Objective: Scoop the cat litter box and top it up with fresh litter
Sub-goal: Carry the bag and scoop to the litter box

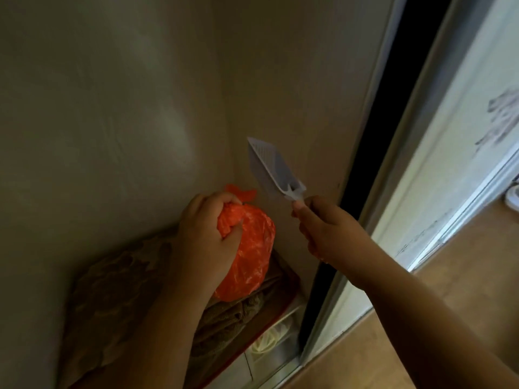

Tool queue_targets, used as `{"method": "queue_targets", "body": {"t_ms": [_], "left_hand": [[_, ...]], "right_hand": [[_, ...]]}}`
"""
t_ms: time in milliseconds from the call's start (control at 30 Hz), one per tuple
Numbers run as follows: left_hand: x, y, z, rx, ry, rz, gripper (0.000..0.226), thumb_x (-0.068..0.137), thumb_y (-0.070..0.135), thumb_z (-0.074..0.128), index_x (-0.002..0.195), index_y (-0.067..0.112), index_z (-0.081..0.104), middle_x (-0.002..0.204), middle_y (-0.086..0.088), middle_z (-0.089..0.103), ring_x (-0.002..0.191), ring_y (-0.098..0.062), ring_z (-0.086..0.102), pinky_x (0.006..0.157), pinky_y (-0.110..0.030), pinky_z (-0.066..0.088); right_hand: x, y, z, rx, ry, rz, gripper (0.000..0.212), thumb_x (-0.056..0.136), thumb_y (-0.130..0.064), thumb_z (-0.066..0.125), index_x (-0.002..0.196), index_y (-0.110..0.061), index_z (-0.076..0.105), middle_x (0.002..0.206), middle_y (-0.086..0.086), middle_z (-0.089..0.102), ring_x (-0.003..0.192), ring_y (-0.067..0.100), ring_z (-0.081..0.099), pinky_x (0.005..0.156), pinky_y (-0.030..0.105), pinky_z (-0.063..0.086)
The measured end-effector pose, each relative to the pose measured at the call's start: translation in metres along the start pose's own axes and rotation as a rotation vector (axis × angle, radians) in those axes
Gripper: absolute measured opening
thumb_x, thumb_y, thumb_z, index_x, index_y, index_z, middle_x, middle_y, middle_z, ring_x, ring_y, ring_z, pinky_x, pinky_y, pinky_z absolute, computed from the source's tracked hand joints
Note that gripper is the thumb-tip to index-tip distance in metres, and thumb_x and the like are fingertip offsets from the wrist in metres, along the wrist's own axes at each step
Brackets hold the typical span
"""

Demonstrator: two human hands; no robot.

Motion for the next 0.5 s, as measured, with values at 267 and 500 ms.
{"method": "queue_targets", "body": {"t_ms": [267,500], "left_hand": [[-0.025,0.084,0.021,-0.141,-0.023,0.048,0.032,0.086,0.031,0.074,0.104,0.049,0.055,0.115,0.022,0.051,0.099,0.003,0.053,0.076,-0.017,0.039],[-0.047,0.167,0.054,-0.200,-0.022,0.137,0.025,0.085,0.021,0.076,0.097,0.035,0.059,0.103,0.018,0.054,0.089,0.005,0.055,0.072,-0.015,0.039]], "right_hand": [[-0.059,-0.015,-0.073,0.070,0.011,-0.086,0.023,0.094,-0.053,0.063,0.098,-0.031,0.062,0.065,-0.012,0.061,0.053,0.004,0.054,0.053,0.027,0.043],[-0.117,-0.012,-0.160,-0.089,0.101,-0.108,0.026,0.093,-0.056,0.060,0.097,-0.031,0.063,0.063,-0.012,0.058,0.055,0.004,0.052,0.059,0.030,0.047]]}}
Point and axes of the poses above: each hand's wrist, its own x-axis towards the middle knuckle, its own z-axis out of the palm, y = z × x, the point moved 8 cm from there along x, towards the middle knuckle
